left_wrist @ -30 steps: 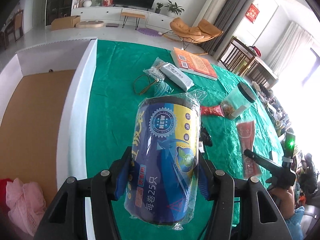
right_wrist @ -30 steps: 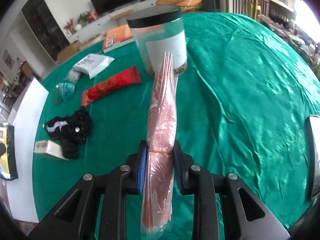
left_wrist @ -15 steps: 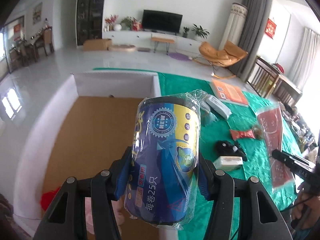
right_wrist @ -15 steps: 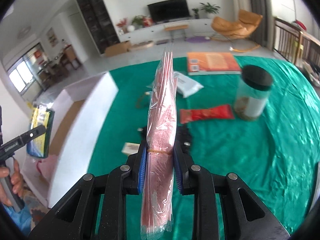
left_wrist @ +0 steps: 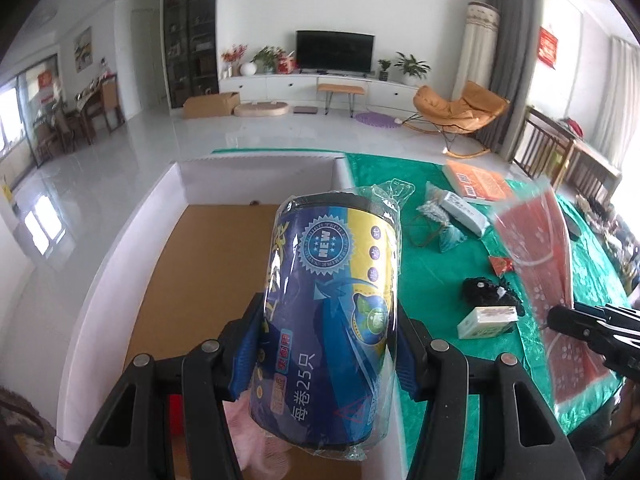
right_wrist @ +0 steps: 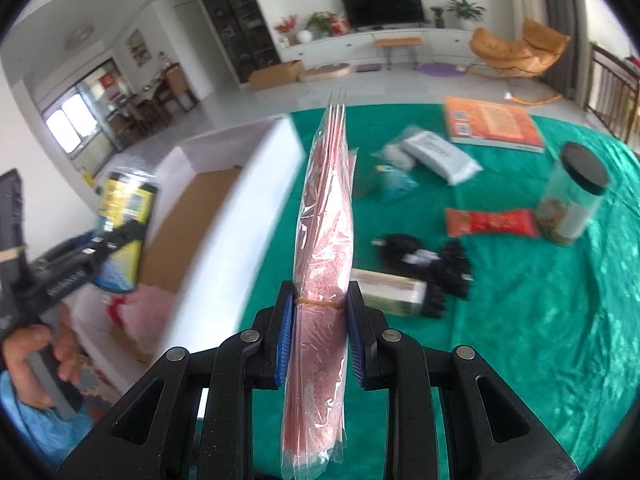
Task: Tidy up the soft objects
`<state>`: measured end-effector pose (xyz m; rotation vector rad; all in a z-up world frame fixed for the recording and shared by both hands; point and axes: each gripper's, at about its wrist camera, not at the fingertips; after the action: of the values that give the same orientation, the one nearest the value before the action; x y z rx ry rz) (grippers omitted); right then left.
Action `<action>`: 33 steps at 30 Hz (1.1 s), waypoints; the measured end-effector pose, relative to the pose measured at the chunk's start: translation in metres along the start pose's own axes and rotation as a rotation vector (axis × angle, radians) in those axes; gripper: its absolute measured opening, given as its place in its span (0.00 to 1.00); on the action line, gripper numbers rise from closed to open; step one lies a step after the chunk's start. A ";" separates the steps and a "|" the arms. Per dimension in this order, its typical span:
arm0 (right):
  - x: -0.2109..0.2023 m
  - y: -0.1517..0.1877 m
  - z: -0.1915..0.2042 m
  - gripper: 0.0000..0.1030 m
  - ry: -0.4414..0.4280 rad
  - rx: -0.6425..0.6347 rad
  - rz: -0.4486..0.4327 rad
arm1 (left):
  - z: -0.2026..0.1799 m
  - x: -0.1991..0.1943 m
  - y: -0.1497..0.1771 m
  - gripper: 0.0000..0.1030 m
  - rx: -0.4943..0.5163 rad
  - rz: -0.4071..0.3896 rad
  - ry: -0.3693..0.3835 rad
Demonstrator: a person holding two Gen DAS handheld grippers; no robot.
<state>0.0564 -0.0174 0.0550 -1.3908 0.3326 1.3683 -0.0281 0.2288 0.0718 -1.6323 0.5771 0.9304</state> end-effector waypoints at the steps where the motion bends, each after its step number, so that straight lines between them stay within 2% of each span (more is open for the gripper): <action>1: 0.001 -0.004 0.013 0.25 -0.028 -0.017 0.001 | 0.010 -0.002 0.001 0.55 -0.015 -0.001 -0.013; 3: 0.003 -0.014 0.048 0.25 -0.116 -0.058 0.006 | 0.028 -0.005 0.002 0.55 -0.044 -0.005 -0.050; 6: 0.012 -0.029 0.103 0.27 -0.279 -0.106 0.031 | 0.071 -0.005 0.007 0.57 -0.150 0.004 -0.121; 7: 0.017 -0.031 0.116 0.35 -0.328 -0.113 0.040 | 0.086 -0.001 0.008 0.62 -0.194 0.025 -0.136; 8: 0.022 -0.034 0.127 0.54 -0.369 -0.121 0.047 | 0.100 0.006 0.009 0.80 -0.238 0.049 -0.138; 9: 0.027 -0.035 0.135 0.67 -0.392 -0.135 0.052 | 0.110 0.010 0.010 0.90 -0.269 0.063 -0.141; 10: 0.030 -0.034 0.138 0.75 -0.384 -0.146 0.047 | 0.121 0.013 0.013 0.98 -0.305 0.067 -0.150; 12: 0.031 -0.026 0.132 0.74 -0.331 -0.158 0.019 | 0.132 0.013 0.019 0.98 -0.354 0.035 -0.192; 14: 0.032 -0.014 0.111 0.74 -0.262 -0.152 -0.012 | 0.129 0.013 0.021 0.98 -0.360 0.018 -0.195; 16: 0.033 -0.002 0.081 0.74 -0.201 -0.116 -0.032 | 0.119 0.012 0.020 0.98 -0.358 -0.006 -0.155; 19: 0.035 0.017 0.023 0.74 -0.077 -0.028 -0.061 | 0.083 0.009 0.015 0.98 -0.303 -0.037 -0.051; 22: 0.037 0.040 -0.034 0.74 0.136 0.057 -0.088 | 0.028 0.010 0.011 0.98 -0.196 -0.040 0.046; 25: 0.042 0.067 -0.092 0.74 0.379 0.155 -0.079 | -0.041 0.018 0.014 0.98 -0.057 -0.005 0.155; 26: 0.044 0.073 -0.107 0.74 0.430 0.187 -0.070 | -0.071 0.025 0.021 0.98 0.008 0.020 0.198; 28: 0.044 0.090 -0.145 0.74 0.496 0.260 -0.062 | -0.114 0.042 0.031 0.98 0.103 0.078 0.235; 30: 0.040 0.104 -0.170 0.74 0.522 0.321 -0.066 | -0.145 0.062 0.036 0.98 0.168 0.131 0.249; 33: 0.030 0.114 -0.193 0.74 0.502 0.437 -0.064 | -0.173 0.097 0.054 0.98 0.206 0.189 0.220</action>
<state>0.0748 -0.2002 -0.0772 -1.3379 0.8558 0.8112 0.0329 0.0587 -0.0252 -1.5210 0.9610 0.8017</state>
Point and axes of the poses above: each gripper's, at about its wrist camera, not at the fingertips, and x roughly the way its jaws point, z to its left, y to its underside, and after that the axes turned 10 degrees about z, right-handed
